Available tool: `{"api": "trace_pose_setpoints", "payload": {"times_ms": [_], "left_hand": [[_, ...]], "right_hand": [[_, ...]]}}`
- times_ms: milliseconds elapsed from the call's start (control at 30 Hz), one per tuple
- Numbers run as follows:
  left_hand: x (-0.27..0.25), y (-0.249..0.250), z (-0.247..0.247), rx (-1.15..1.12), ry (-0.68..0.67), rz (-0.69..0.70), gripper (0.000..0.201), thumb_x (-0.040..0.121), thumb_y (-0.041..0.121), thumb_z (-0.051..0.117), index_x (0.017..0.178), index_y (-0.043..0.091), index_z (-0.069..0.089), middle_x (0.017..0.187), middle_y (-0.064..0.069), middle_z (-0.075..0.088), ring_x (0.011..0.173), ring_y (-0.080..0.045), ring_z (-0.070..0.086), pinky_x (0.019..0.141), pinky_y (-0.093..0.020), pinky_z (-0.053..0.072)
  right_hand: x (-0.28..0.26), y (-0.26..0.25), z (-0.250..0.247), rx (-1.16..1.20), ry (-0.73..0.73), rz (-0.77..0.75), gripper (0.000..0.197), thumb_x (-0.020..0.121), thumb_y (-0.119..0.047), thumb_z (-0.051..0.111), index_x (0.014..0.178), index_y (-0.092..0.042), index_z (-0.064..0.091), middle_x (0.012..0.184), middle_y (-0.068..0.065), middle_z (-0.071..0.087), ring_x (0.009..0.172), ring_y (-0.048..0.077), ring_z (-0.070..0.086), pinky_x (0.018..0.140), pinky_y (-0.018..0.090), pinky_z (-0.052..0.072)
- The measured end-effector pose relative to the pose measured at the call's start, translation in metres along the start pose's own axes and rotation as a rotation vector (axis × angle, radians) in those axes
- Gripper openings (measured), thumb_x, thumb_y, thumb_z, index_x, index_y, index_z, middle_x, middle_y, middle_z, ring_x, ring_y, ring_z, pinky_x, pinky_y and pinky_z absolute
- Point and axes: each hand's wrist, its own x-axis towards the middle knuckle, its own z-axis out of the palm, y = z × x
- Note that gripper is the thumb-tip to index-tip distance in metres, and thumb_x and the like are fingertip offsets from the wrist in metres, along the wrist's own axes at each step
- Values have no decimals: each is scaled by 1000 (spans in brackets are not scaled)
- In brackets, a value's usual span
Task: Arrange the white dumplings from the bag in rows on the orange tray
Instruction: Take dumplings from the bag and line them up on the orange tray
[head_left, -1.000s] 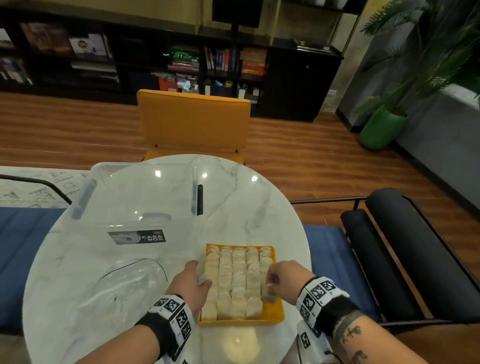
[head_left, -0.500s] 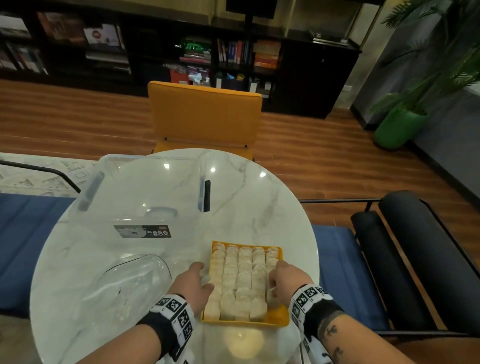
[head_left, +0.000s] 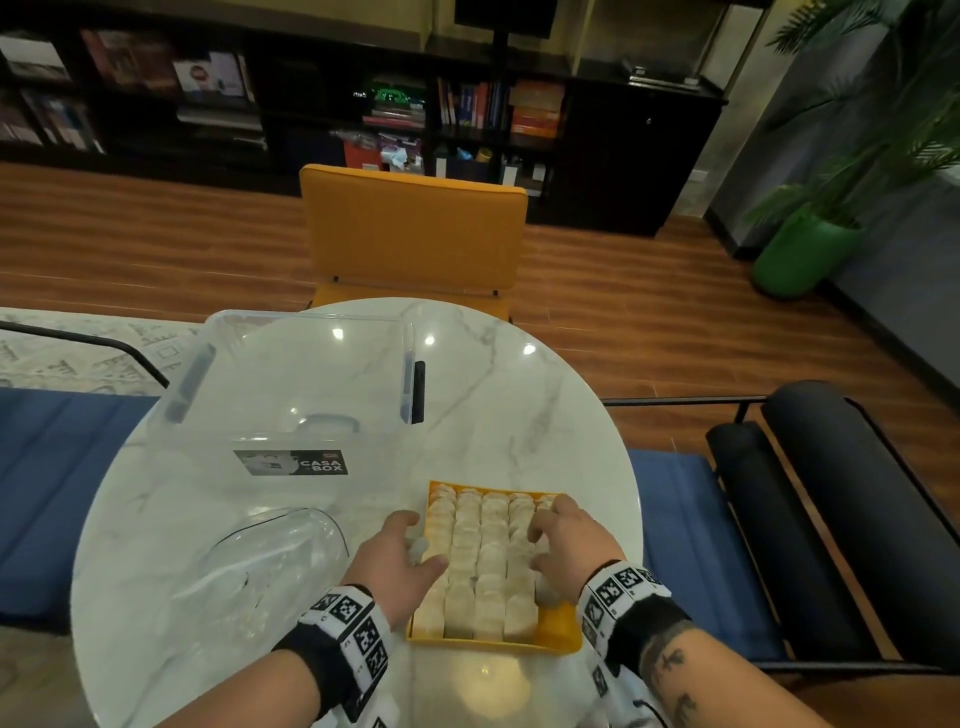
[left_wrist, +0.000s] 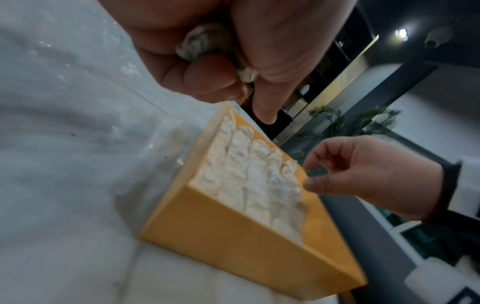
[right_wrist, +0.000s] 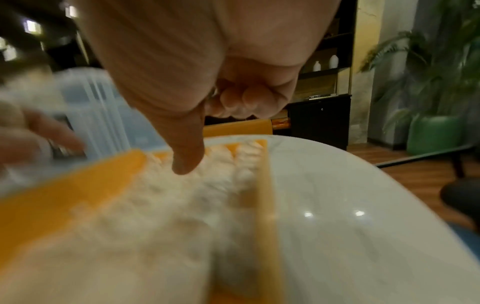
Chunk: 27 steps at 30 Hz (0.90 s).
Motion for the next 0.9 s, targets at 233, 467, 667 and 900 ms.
{"api": "trace_pose_setpoints", "payload": {"times_ms": [233, 467, 667, 900], "left_hand": [[-12, 37, 5, -476, -309, 159, 72, 73, 2, 71, 133, 21, 35, 82, 0, 57, 50, -1, 53, 44, -20, 40], [-26, 57, 6, -576, -368, 239, 52, 76, 24, 71, 122, 30, 49, 67, 7, 54, 47, -9, 41, 42, -21, 31], [-31, 64, 8, -656, -243, 218, 9, 94, 20, 61, 96, 13, 57, 70, -2, 52, 43, -11, 36, 38, -18, 27], [-20, 65, 11, -605, -62, 237, 13, 93, 17, 64, 80, 14, 63, 57, 7, 56, 41, -8, 42, 40, -19, 34]], "right_hand": [[-32, -61, -22, 727, 66, -197, 17, 77, -43, 77, 91, -41, 67, 90, -14, 61, 63, -3, 51, 64, 12, 43], [-43, -53, -27, 1018, 173, -117, 16, 88, -28, 73, 81, -15, 66, 70, -1, 67, 61, 6, 58, 61, 25, 48], [-57, -46, -30, 1297, 288, 122, 22, 93, -29, 66, 82, -12, 57, 69, 1, 61, 55, 9, 58, 48, 24, 41], [-68, -41, -7, 1610, 49, 207, 23, 92, -25, 68, 107, -9, 61, 90, 4, 74, 70, 19, 66, 50, 23, 41]]}}
